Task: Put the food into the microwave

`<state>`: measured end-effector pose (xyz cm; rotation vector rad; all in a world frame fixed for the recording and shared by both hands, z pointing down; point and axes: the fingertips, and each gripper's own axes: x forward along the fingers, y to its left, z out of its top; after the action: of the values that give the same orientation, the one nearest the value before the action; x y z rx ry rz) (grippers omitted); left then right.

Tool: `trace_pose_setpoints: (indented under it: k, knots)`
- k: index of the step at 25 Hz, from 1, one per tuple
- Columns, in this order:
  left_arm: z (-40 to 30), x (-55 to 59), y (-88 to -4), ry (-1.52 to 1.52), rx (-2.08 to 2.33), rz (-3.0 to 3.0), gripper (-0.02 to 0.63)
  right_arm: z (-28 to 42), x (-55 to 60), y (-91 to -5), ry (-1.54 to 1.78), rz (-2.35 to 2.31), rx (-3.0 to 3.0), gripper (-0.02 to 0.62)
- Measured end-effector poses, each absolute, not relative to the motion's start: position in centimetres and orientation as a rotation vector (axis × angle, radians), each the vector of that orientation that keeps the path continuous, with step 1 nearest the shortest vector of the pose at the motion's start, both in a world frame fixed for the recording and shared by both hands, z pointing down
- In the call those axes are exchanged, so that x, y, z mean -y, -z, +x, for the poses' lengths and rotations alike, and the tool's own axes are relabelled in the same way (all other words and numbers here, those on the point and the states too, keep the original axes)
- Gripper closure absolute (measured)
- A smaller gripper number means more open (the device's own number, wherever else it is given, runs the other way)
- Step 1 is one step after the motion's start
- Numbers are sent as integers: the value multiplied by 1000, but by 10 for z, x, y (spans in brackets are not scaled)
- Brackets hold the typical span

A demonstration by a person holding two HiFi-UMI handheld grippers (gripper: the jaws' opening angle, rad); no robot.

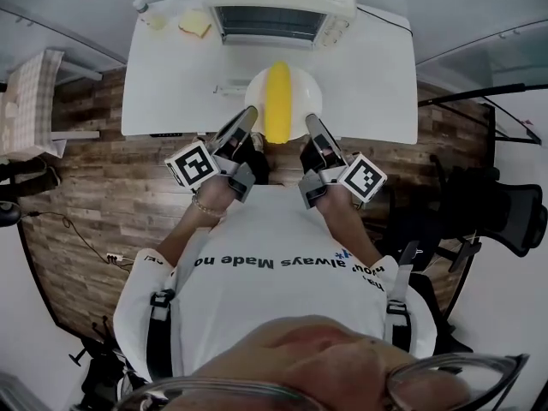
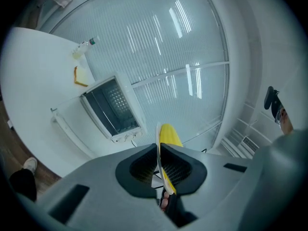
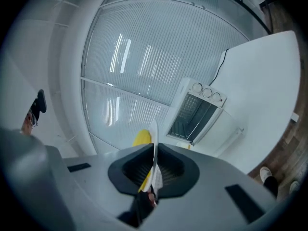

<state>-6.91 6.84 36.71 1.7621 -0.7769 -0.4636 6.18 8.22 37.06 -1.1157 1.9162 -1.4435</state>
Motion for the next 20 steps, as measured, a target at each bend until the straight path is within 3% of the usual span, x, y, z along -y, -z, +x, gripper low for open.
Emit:
trace_pose_setpoints:
  k: [20]
  knots:
    - [-121,95,-373,437,745,1778,586,8,76,-376,1439,-1151,-1894,571]
